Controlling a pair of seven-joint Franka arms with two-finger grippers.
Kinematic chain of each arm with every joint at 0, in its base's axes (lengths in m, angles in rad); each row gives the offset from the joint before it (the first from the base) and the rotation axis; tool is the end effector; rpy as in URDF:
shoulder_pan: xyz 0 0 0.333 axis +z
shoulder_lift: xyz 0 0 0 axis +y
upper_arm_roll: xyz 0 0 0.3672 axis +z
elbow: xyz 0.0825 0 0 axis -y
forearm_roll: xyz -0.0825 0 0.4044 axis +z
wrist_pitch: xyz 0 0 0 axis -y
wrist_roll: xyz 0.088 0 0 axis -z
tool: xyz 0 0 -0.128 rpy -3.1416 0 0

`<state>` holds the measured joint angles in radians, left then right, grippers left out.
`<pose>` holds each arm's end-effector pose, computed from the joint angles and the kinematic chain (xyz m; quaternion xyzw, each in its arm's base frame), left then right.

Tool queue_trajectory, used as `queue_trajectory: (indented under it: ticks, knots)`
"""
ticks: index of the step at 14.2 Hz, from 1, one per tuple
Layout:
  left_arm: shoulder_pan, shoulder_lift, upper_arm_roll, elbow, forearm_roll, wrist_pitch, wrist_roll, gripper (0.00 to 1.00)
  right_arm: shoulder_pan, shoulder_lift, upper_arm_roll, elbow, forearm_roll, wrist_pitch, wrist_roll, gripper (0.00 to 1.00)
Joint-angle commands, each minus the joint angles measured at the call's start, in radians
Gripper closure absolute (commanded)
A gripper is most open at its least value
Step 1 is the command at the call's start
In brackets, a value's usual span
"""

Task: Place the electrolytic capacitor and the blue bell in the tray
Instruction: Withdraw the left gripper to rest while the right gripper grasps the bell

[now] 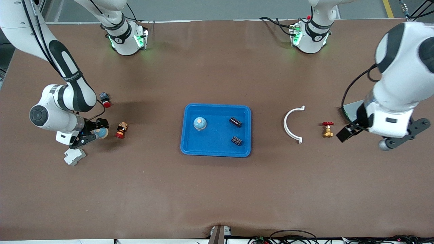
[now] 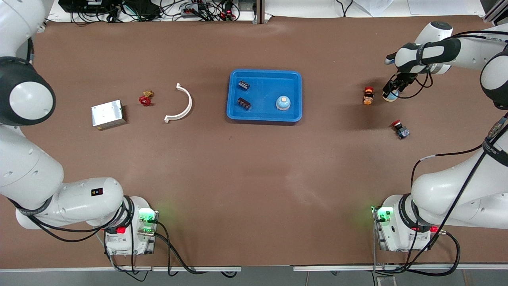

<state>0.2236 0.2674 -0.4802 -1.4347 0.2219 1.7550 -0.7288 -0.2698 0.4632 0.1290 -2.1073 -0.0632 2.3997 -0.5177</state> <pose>0.6697 -0.1078 0.5885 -0.9716 -0.2276 -0.0595 0.0236 0.5854 -0.0841 0.1901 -0.9748 -0.2070 0.0751 0.0361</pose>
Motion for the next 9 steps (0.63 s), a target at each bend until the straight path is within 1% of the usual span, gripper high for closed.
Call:
queue_trajectory:
  ticks: [1,4,6,7,8,9]
  knots:
    - [0.022,-0.1,0.023,-0.035,-0.076,-0.037,0.095,0.0,-0.025,0.012,0.017,-0.003,-0.024,0.015,-0.005,0.0]
    - [-0.052,-0.169,0.154,-0.05,-0.137,-0.092,0.193,0.0,-0.028,0.035,0.017,-0.002,-0.024,0.038,-0.005,0.0]
    - [-0.055,-0.212,0.201,-0.052,-0.192,-0.137,0.265,0.0,-0.035,0.037,0.017,0.0,-0.024,0.038,-0.005,0.0]
    - [-0.064,-0.23,0.224,-0.053,-0.196,-0.161,0.302,0.0,-0.034,0.037,0.017,0.003,-0.024,0.036,-0.005,0.0]
    - [-0.078,-0.246,0.247,-0.056,-0.197,-0.182,0.34,0.0,-0.034,0.035,0.017,0.006,-0.024,0.032,-0.007,0.16]
    - [-0.088,-0.261,0.276,-0.058,-0.205,-0.21,0.38,0.0,-0.035,0.035,0.017,0.006,-0.024,0.029,-0.008,0.43]
